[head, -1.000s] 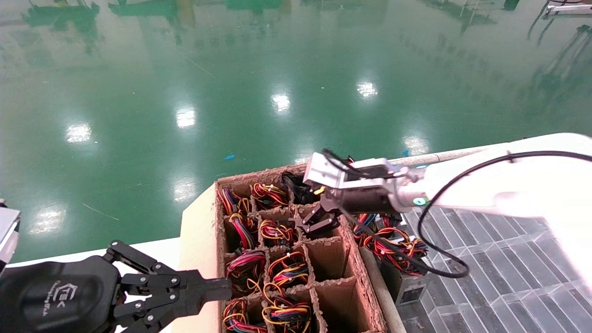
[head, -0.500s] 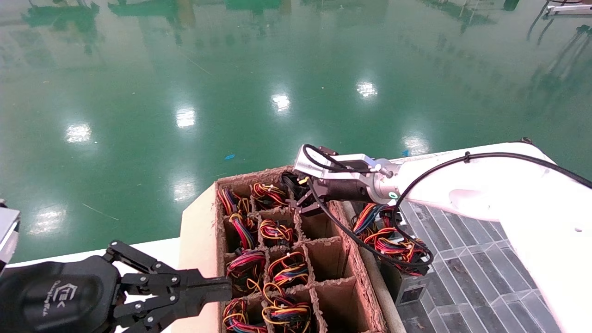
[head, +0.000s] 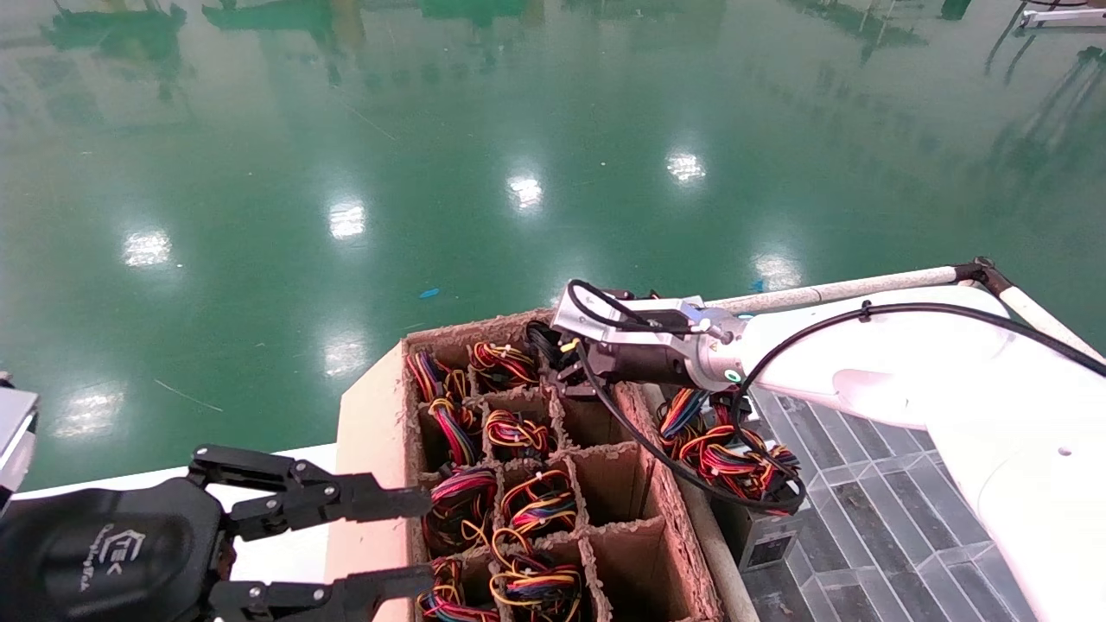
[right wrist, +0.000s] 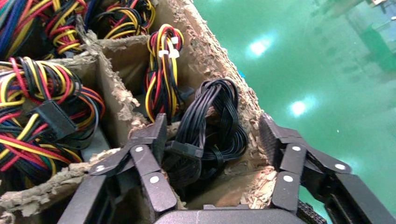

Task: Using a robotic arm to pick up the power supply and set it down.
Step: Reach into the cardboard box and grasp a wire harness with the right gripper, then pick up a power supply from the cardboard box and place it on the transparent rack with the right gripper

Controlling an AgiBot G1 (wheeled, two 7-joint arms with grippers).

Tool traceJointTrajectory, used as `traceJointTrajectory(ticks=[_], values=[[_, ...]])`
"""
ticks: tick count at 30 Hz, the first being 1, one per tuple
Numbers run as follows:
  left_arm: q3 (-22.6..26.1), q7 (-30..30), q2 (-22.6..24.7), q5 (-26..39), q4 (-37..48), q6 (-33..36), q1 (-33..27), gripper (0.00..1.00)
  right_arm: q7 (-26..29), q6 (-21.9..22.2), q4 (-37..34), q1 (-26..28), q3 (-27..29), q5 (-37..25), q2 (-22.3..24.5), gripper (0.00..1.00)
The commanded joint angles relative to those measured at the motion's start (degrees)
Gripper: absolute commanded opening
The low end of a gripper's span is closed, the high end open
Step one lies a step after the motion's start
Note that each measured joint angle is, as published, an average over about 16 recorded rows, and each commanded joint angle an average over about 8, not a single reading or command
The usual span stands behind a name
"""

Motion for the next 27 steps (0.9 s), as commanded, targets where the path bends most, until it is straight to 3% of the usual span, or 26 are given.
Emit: traceJointTrajectory(ticks=[1, 27], values=[[0.01, 0.0, 0.0, -0.01, 0.0, 0.0, 0.0, 1.0, 0.13, 0.38, -0.04, -0.03, -0.5, 0.46, 0.03, 0.0], [0.11, 0.05, -0.05, -0.08, 0.0, -0.05, -0.02, 1.0, 1.47, 1.22, -0.63, 1.03, -5.53, 5.99, 0.26, 0.0]])
